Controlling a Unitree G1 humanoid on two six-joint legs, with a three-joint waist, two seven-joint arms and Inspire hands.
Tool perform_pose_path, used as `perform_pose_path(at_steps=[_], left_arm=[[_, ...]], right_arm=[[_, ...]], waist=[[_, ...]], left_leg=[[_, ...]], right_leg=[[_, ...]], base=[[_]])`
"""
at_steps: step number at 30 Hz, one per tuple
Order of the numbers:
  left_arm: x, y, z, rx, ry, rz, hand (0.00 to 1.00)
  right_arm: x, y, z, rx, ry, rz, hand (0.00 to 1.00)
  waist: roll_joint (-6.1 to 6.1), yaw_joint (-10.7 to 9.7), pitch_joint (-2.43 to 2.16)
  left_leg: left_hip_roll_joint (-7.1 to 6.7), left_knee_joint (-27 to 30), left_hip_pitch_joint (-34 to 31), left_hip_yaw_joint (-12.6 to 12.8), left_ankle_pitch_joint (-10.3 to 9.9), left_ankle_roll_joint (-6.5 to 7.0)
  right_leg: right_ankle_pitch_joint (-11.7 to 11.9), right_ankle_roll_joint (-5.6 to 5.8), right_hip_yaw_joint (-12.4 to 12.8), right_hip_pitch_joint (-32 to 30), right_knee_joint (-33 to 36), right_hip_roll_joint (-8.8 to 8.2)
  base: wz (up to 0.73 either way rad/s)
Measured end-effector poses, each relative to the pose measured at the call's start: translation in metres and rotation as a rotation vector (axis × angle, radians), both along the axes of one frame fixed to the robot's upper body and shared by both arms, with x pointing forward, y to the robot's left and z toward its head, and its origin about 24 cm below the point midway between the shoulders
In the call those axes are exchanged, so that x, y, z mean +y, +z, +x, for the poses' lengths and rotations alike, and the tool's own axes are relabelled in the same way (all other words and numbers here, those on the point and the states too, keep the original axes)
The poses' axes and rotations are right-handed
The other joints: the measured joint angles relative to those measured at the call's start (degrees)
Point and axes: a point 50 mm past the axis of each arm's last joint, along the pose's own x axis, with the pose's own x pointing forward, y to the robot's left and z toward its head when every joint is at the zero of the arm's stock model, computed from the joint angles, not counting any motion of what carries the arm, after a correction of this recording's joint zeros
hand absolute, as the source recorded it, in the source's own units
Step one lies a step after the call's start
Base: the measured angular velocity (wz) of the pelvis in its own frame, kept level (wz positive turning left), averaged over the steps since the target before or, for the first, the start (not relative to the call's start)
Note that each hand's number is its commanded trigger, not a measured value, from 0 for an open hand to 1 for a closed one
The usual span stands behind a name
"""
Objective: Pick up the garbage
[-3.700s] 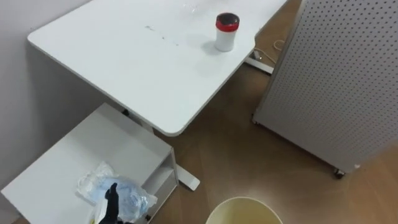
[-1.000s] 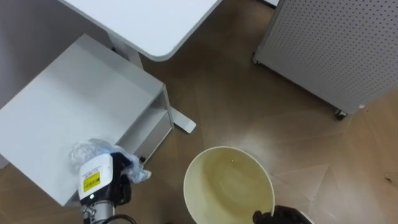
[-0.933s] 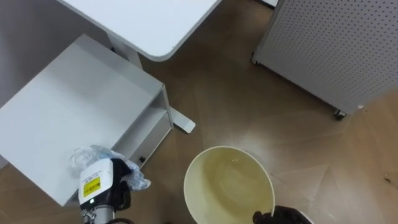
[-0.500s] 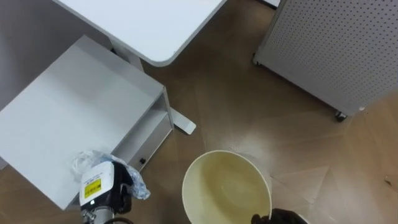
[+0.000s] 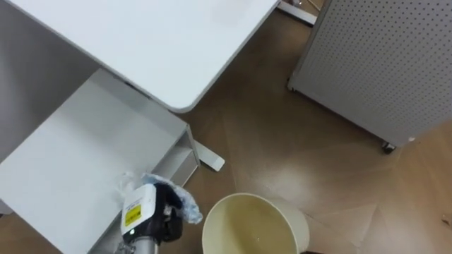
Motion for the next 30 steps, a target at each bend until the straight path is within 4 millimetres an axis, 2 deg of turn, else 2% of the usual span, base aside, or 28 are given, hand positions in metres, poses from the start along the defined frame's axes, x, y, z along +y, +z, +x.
perform_pose_path(at_steps=[4, 8, 10, 11, 13, 14, 15, 16, 25, 30], left_arm=[[-0.024, -0.010, -0.010, 0.131, -0.085, -0.119, 1.00], [-0.034, -0.018, -0.017, 0.253, -0.079, -0.258, 1.00], [-0.041, -0.024, -0.025, 0.323, -0.100, -0.316, 1.00], [-0.043, -0.027, -0.029, 0.358, -0.113, -0.336, 1.00], [-0.045, -0.031, -0.035, 0.406, -0.136, -0.356, 1.00], [-0.046, -0.033, -0.037, 0.420, -0.141, -0.364, 0.82], [-0.048, -0.035, -0.040, 0.448, -0.145, -0.382, 0.25], [-0.049, -0.036, -0.042, 0.469, -0.152, -0.387, 0.00], [-0.039, -0.052, -0.057, 0.636, -0.163, -0.365, 0.00], [-0.031, -0.061, -0.066, 0.720, -0.150, -0.342, 0.00]], right_arm=[[0.005, 0.000, 0.001, -0.006, 0.002, 0.029, 1.00], [0.011, 0.001, 0.003, -0.012, 0.033, 0.044, 1.00], [0.016, -0.001, 0.002, -0.002, 0.054, 0.041, 1.00], [0.017, -0.002, -0.002, 0.007, 0.057, 0.044, 1.00], [0.023, -0.003, -0.002, 0.008, 0.063, 0.055, 1.00], [0.023, -0.003, -0.003, 0.009, 0.064, 0.056, 1.00], [0.025, -0.004, -0.004, 0.014, 0.069, 0.058, 1.00], [0.026, -0.004, -0.004, 0.020, 0.072, 0.060, 1.00], [0.028, -0.006, -0.007, 0.044, 0.066, 0.061, 1.00], [0.026, -0.008, -0.009, 0.054, 0.061, 0.055, 1.00]], waist=[[-0.19, 0.28, -0.12], [-0.32, 0.29, -0.20], [-0.61, 0.22, -0.44], [-0.94, 0.18, -0.76], [-1.41, 0.14, -1.13], [-1.53, 0.10, -1.21], [-1.74, 0.17, -1.49], [-1.87, 0.21, -1.59], [-1.65, 0.69, -1.86], [-1.59, 1.82, -1.84]], left_leg=[[-0.13, -0.86, 1.09, 0.82, 0.01, -0.02], [-0.10, -1.26, 1.72, 1.56, 0.02, 0.00], [-0.15, -1.44, 2.38, 1.64, 0.12, -0.02], [-0.17, -1.56, 2.61, 1.66, 0.18, -0.07], [-0.11, -1.96, 3.00, 1.62, 0.48, -0.11], [-0.09, -1.95, 3.09, 1.55, 0.49, -0.11], [-0.08, -1.96, 3.11, 1.50, 0.51, -0.11], [-0.03, -2.00, 3.10, 1.47, 0.56, -0.08], [0.67, -5.17, 3.17, 1.32, 2.35, 0.08], [0.56, -6.87, 4.17, 1.48, 2.84, -0.11]], right_leg=[[0.00, 0.02, 0.68, 0.26, -0.16, -0.06], [0.07, 0.14, 1.51, 0.39, -0.13, 0.05], [0.08, 0.15, 1.56, 0.89, -0.21, 0.04], [0.08, 0.15, 1.58, 1.11, -0.61, 0.07], [0.21, 0.16, 1.49, 1.62, -1.11, 0.20], [0.22, 0.16, 1.39, 1.82, -1.20, 0.21], [0.29, 0.17, 1.33, 1.88, -1.30, 0.24], [0.46, 0.19, 1.24, 1.96, -1.47, 0.27], [4.16, 0.23, 0.76, 3.24, -7.17, 1.91], [4.34, 0.20, 0.99, 3.82, -8.09, 2.02]], base=[[-0.07], [-0.09], [0.00], [0.00], [0.00], [0.03], [0.03], [0.00], [-0.04], [0.00]])
